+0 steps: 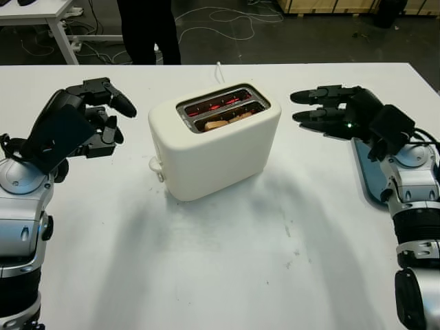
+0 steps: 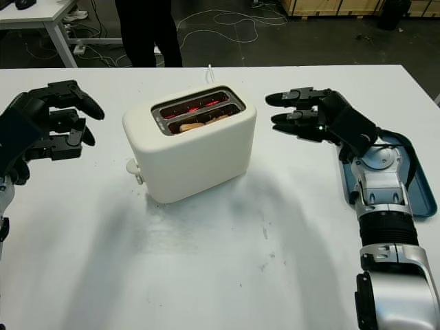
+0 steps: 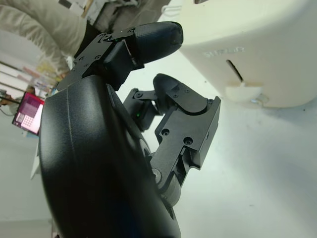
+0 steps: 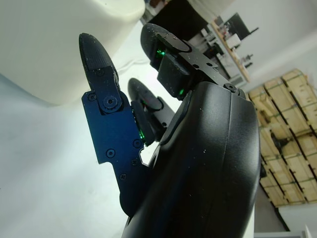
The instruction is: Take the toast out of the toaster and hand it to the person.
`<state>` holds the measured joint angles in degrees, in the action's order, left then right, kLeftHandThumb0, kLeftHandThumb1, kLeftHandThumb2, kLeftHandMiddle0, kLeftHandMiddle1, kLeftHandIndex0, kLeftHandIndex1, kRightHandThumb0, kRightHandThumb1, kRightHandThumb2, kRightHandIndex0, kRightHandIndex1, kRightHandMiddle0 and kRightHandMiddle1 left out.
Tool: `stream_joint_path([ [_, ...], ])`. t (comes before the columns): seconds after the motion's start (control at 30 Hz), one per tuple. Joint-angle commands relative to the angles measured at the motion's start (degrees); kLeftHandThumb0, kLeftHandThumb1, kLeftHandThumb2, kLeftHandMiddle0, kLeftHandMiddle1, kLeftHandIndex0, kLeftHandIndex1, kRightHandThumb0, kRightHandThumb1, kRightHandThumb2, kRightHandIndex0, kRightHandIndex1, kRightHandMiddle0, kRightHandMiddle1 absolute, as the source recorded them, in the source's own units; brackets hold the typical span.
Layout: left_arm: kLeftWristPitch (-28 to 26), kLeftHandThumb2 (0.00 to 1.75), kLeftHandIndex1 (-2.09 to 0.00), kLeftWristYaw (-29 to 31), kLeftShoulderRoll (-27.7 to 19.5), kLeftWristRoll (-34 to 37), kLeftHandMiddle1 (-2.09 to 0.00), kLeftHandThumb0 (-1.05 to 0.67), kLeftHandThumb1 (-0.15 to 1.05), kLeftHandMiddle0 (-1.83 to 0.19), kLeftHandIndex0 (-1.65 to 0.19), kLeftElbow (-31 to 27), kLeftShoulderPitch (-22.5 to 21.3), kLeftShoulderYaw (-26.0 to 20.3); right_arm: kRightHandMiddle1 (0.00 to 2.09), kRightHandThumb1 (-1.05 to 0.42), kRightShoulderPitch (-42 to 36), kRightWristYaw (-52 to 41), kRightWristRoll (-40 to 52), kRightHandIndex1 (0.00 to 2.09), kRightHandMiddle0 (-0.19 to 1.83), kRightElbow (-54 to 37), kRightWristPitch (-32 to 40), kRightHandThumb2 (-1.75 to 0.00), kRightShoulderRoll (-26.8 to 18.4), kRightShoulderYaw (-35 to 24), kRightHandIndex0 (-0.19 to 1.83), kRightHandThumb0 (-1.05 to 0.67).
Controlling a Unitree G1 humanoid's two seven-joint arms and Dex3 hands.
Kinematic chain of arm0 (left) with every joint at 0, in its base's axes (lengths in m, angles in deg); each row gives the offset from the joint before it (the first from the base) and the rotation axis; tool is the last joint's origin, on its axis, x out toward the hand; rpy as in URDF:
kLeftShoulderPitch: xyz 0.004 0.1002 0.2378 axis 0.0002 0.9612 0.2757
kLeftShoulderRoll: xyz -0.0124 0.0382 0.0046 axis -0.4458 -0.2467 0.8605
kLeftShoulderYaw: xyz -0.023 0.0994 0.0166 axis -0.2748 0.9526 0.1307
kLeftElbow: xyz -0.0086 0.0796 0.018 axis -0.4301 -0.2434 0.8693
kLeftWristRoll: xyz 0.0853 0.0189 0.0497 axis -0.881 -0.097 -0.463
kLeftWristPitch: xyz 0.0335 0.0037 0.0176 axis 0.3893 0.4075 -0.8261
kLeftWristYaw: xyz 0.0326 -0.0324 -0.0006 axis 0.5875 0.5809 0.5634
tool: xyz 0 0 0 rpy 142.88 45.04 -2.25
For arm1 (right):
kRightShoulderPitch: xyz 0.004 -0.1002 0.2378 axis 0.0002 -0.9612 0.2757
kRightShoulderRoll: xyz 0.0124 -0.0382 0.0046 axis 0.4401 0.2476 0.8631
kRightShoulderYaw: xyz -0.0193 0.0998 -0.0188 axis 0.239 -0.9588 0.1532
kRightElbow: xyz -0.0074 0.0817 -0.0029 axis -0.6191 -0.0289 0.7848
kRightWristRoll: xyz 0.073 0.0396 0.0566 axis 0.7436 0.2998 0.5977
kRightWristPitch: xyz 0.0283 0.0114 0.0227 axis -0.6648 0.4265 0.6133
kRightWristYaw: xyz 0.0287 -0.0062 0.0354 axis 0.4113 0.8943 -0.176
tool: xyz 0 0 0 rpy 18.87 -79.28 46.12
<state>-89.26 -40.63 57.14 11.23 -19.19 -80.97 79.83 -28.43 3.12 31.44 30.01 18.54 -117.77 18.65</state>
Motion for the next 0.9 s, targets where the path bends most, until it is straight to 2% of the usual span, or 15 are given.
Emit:
stream_joint_path([
  [0.0,0.2,1.26,-1.42,0.1,-0.3,-0.1,-1.53,0.03,0.66,-0.68,-0.55,0.2,-0.7,0.0,0.0,-0.82,-0.8,0.5,0.1,0.0,0.81,-0.1,-0.6,0.0,0.1,-0.1,0.87,-0.54],
  [0.2,1.3,1.25,-1.43,0.3,-0.3,0.0,-1.54,0.05,0.67,-0.69,-0.56,0.6,-0.5,-0.1,0.0,-0.82,-0.9,0.2,0.3,0.0,0.81,-0.3,-0.4,0.0,0.2,-0.1,0.87,-0.53],
  [0.87,-0.1,1.23,-1.43,-0.1,0.0,-0.1,-1.54,0.03,0.68,-0.69,-0.57,0.0,-0.4,-0.1,0.0,-0.82,-0.8,0.5,0.2,0.01,0.81,1.1,-2.1,0.0,0.3,-0.1,0.89,-0.53],
])
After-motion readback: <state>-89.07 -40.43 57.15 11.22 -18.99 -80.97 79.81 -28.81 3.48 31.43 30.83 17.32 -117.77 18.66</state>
